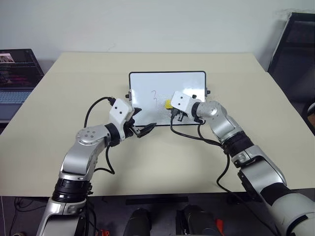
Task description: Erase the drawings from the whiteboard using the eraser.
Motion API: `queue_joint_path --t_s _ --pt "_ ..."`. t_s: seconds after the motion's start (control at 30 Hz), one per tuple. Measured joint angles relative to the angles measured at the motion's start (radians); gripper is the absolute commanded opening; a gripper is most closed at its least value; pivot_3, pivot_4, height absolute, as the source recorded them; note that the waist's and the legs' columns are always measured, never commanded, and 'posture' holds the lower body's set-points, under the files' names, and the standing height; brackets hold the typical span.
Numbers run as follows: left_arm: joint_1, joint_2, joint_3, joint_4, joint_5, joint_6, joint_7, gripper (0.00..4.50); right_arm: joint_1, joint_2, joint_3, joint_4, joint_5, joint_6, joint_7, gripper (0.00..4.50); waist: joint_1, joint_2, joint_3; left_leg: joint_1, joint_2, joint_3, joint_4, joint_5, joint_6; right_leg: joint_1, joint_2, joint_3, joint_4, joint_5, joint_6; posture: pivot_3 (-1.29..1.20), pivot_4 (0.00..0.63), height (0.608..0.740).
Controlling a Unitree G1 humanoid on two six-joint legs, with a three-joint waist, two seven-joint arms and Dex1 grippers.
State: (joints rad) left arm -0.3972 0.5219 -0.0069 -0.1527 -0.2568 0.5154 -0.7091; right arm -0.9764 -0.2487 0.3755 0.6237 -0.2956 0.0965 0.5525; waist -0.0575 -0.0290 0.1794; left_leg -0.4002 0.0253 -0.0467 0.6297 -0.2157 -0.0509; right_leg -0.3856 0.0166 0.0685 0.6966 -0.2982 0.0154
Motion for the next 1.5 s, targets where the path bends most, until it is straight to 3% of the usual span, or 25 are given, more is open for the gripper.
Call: queue_joint_path --t_s 0.13,0.43,0.73,1.13,1.3,1.5 --pt "0.005 0.000 -0.005 0.000 0.000 -0.002 -0.001 4.50 -0.021 0.009 -0.003 0.019 -0.006 -0.017 -0.038 0.98 0.000 0.000 0.000 -0.001 0.000 0.000 -0.001 0.000 0.000 0.000 0.000 0.000 -0.001 0.000 0.000 0.00 0.150 0.740" --pt "0.023 0.001 -0.005 0.000 0.000 -0.003 0.001 4.50 0.062 -0.019 0.068 -0.095 -0.019 0.019 0.136 0.98 0.000 0.000 0.000 -0.001 0.000 0.000 -0.001 0.000 0.000 0.000 0.000 0.000 -0.001 0.000 0.000 0.00 0.150 0.740" --pt "0.024 0.001 -0.006 0.000 0.001 -0.003 0.001 4.50 -0.017 0.008 0.017 -0.004 -0.065 -0.039 -0.109 0.98 0.000 0.000 0.000 -0.001 0.000 0.000 -0.001 0.000 0.000 -0.001 0.000 0.001 -0.001 0.000 -0.001 0.00 0.150 0.740" --pt "0.031 0.000 -0.006 0.000 0.001 -0.004 0.002 4.50 0.083 -0.016 0.033 -0.128 -0.047 0.012 0.068 0.98 0.000 0.000 0.000 -0.002 0.000 -0.001 -0.002 0.000 0.000 -0.001 0.000 0.000 -0.003 -0.001 -0.001 0.00 0.150 0.740" --pt "0.033 -0.003 -0.001 0.000 0.001 -0.004 0.025 4.50 0.114 0.003 -0.063 -0.202 0.047 0.089 0.061 0.98 0.001 0.000 0.000 -0.003 0.000 -0.001 -0.002 -0.001 0.000 -0.002 0.000 0.000 -0.003 -0.001 -0.001 0.00 0.150 0.740" --pt "0.041 -0.034 0.040 0.011 0.002 -0.034 0.092 4.50 0.260 -0.003 -0.208 -0.471 0.238 0.243 0.119 0.98 0.007 0.000 0.000 -0.007 0.000 -0.004 -0.002 -0.001 0.000 -0.002 -0.001 -0.002 -0.008 0.000 -0.001 0.00 0.150 0.740"
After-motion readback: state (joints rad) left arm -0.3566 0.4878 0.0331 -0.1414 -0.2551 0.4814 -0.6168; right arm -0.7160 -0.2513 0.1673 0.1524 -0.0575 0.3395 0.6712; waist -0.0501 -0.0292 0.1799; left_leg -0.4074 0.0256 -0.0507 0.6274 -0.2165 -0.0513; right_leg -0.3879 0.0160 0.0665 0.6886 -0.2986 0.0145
